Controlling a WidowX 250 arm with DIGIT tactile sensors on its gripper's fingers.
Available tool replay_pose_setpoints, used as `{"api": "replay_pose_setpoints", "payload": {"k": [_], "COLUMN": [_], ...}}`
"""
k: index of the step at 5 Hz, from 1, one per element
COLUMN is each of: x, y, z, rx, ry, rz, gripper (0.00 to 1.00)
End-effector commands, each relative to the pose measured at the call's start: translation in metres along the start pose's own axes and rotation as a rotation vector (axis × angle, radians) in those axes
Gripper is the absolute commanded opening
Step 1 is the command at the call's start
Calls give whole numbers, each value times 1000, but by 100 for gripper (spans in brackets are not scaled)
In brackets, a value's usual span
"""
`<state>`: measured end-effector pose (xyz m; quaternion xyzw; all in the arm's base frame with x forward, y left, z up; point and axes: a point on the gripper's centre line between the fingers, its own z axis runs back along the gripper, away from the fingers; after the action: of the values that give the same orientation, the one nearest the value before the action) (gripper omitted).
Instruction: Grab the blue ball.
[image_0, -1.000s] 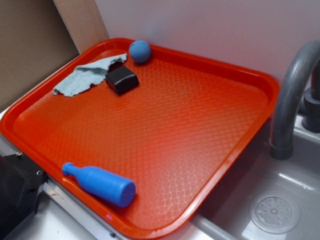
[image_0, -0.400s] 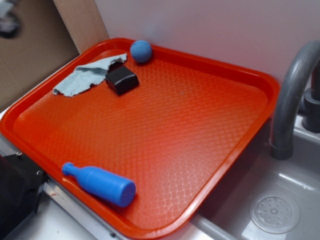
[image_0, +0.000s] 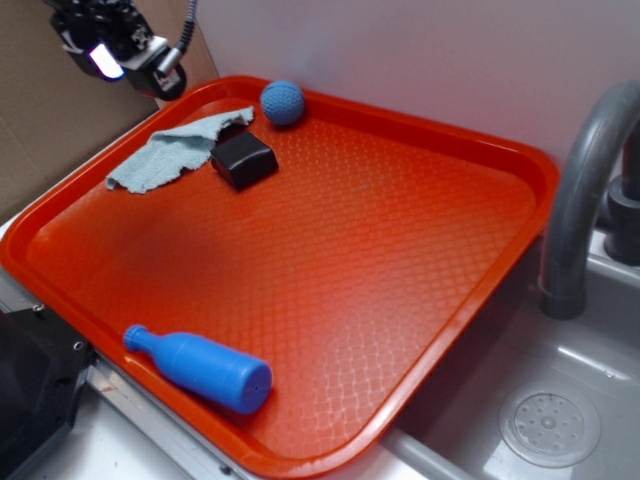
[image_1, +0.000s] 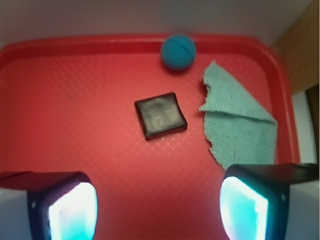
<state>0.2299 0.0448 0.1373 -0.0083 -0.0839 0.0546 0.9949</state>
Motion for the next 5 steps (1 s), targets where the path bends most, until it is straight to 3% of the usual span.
{"api": "replay_pose_setpoints", "payload": {"k": [1,2,3,4,5], "x": [11,11,55,85,100], "y": [1,1,0,-3,-1], "z": [12,12,-29,-42,-63], "rx": [6,6,117,79,78], "ry": [-53,-53,-42,-133,-124], "rz": [5,5,-7,-141,-165], "gripper": [100,100,100,100,100]}}
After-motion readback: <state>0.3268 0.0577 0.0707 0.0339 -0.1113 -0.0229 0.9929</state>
